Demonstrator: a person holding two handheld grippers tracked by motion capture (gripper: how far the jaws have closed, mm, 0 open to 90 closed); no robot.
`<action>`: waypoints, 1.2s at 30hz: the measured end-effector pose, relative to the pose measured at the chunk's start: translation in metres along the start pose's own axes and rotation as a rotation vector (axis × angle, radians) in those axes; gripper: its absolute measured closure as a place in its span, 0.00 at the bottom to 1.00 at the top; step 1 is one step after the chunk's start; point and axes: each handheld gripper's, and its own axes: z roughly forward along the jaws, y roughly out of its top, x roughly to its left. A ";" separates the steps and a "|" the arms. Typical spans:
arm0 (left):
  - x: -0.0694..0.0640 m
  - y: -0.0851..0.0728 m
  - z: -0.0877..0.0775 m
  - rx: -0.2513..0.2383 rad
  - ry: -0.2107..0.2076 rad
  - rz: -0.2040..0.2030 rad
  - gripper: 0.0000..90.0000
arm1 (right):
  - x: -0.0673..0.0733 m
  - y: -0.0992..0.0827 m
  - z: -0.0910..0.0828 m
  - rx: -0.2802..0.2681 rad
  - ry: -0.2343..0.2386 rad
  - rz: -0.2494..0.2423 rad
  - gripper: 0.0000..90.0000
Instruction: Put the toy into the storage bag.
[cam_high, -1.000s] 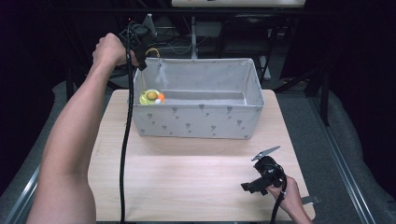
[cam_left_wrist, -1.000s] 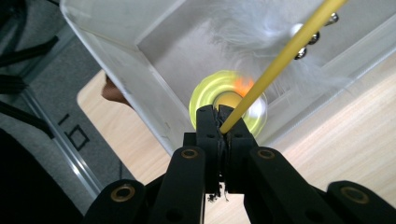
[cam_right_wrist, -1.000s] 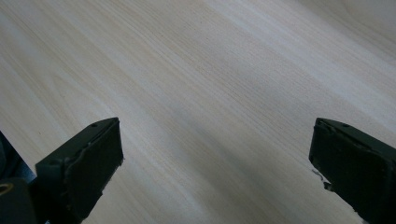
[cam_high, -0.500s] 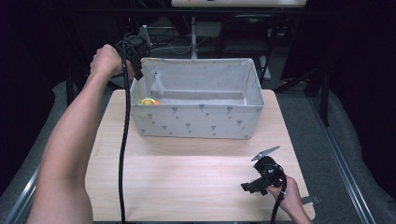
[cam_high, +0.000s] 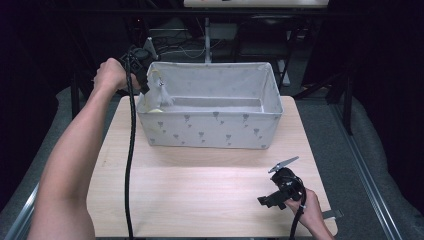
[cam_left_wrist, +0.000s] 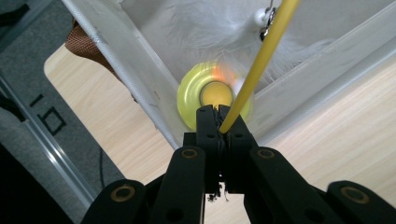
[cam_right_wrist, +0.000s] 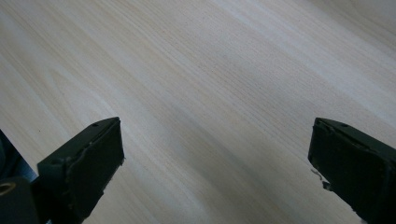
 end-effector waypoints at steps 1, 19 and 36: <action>0.000 -0.002 0.004 -0.001 -0.004 0.001 0.98 | 0.000 0.000 0.000 0.000 -0.004 0.001 0.03; -0.010 -0.004 0.033 0.061 0.007 0.041 0.97 | -0.001 0.000 0.001 0.022 -0.006 0.000 0.04; -0.015 0.000 0.049 0.087 0.013 0.051 0.97 | 0.000 0.000 0.002 0.041 0.002 -0.002 0.04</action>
